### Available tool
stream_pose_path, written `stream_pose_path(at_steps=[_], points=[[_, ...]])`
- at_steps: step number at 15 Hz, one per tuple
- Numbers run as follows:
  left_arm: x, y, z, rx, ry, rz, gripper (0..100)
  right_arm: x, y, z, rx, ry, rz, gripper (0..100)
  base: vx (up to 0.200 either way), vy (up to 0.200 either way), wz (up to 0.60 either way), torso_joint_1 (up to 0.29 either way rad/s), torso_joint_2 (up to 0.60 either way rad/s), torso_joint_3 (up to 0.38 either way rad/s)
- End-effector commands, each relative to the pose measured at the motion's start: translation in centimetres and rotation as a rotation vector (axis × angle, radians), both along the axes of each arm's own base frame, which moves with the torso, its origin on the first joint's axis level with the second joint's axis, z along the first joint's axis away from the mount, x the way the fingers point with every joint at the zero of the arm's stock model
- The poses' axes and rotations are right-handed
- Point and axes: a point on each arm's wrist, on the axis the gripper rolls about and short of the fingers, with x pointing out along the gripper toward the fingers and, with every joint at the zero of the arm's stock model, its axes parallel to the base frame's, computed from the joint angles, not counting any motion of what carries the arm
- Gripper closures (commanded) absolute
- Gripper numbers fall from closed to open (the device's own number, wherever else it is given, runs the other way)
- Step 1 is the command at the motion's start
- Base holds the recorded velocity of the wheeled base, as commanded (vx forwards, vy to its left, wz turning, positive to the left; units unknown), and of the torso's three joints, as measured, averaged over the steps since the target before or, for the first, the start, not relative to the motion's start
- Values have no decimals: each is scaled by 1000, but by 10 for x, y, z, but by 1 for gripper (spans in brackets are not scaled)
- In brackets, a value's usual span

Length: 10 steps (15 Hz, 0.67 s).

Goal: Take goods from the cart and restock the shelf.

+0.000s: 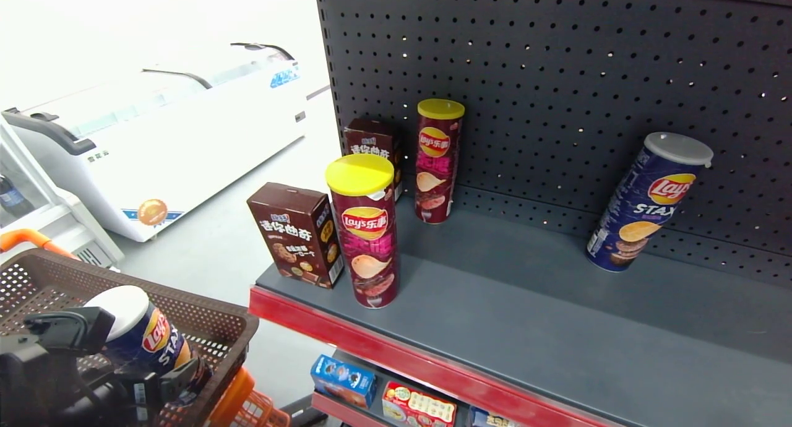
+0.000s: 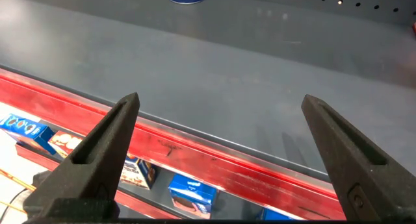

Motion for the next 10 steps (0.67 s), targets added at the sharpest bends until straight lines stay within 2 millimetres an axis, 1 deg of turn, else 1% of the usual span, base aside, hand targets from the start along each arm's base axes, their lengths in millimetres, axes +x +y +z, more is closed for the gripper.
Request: stream_pose_path(at_steps=[1,6,8,9,10], points=[[8,1,0,0,3,1,0,0,0,0,-1,0,-1,0,0,0,0,0,0,0],[25,3,-1,-8,-6,9,0,0,0,0,-1,0,-1,0,0,0,0,0,0,0],[28,3,-3,-15,-10,10,0,0,0,0,-1,0,-1,0,0,0,0,0,0,0],[32,2,-1,-28,-23,11,100,0,0,0,-1,0,-1,0,0,0,0,0,0,0],[34,0,-1,-28,-24,-1,100,0,0,0,-1,0,1,0,0,0,0,0,0,0]])
